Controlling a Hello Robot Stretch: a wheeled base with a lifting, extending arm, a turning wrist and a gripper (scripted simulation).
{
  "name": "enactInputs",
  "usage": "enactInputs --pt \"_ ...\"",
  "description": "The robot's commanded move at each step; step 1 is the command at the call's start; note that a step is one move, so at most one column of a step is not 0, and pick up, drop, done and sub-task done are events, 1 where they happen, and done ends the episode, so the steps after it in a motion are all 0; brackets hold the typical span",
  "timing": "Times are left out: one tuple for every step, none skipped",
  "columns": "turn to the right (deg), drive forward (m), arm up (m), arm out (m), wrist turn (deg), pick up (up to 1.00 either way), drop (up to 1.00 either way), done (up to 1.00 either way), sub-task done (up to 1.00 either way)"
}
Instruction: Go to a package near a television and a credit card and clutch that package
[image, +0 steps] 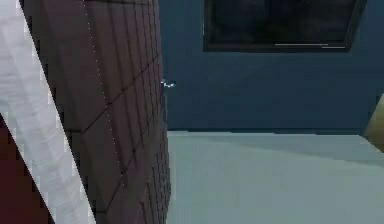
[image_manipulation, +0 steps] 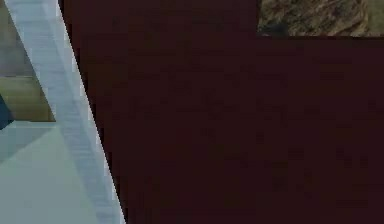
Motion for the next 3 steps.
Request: enactInputs --pt "-45.0 0.0 0.0 0.0 0.0 0.0 0.0 0.0 0.0" --pt "-45.0 0.0 0.0 0.0 0.0 0.0 0.0 0.0 0.0" --pt "-45.0 0.0 0.0 0.0 0.0 0.0 0.0 0.0 0.0"
